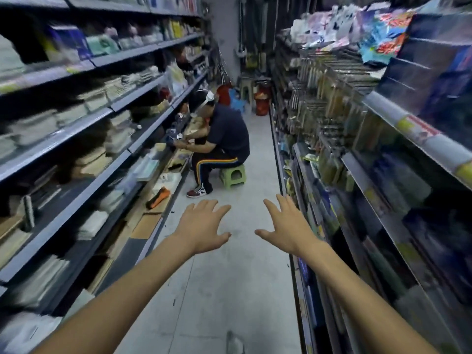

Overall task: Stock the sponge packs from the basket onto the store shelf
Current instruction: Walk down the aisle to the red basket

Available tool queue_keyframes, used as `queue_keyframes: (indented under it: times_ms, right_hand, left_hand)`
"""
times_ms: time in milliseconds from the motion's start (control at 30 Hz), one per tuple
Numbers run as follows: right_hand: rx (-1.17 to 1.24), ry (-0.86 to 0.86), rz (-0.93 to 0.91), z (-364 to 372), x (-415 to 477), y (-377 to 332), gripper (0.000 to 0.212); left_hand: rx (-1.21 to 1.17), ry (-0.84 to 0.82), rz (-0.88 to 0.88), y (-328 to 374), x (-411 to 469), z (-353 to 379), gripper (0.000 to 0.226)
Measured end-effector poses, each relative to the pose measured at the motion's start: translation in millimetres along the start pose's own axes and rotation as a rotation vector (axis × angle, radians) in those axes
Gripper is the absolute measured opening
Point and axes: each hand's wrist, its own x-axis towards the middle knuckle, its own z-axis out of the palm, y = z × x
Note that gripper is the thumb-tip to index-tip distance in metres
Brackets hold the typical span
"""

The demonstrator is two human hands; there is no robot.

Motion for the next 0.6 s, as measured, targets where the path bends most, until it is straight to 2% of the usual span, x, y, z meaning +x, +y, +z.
queue_keyframes:
  times_ms: [133, 300, 400, 433, 500, 567, 600]
  right_hand:
    - [-0.024, 0.059, -0.037, -7.9, 108.6, 22.3, 0.077]
    - [-0.088, 0.147, -0.028, -32.3, 248.1, 50.1, 0.042]
    - [-0.120, 0.196, 0.016, -44.3, 315.5, 60.3, 0.026]
    - [-0.127, 0.201, 0.042, -46.4, 334.3, 62.7, 0.023]
    - [-0.128, 0.236, 0.100, -48.1, 371.8, 68.7, 0.034]
    - [-0.091, 0.277, 0.125, -49.1, 411.6, 77.5, 0.045]
    - [-0.058, 0.281, 0.121, -49.1, 432.9, 84.8, 0.044]
  left_hand:
    - [-0.054, 0.060, -0.023, -41.9, 99.5, 9.7, 0.070]
    - [-0.164, 0.183, -0.072, -92.8, 238.4, 6.4, 0.030]
    - [-0.134, 0.206, -0.087, -112.3, 307.9, -1.9, 0.021]
    - [-0.144, 0.208, -0.081, -117.4, 328.1, -2.8, 0.020]
    - [-0.144, 0.220, -0.049, -126.8, 369.2, -1.2, 0.017]
    - [-0.137, 0.230, -0.015, -137.1, 414.2, 4.8, 0.027]
    - [-0.125, 0.237, 0.001, -142.5, 438.6, 9.0, 0.032]
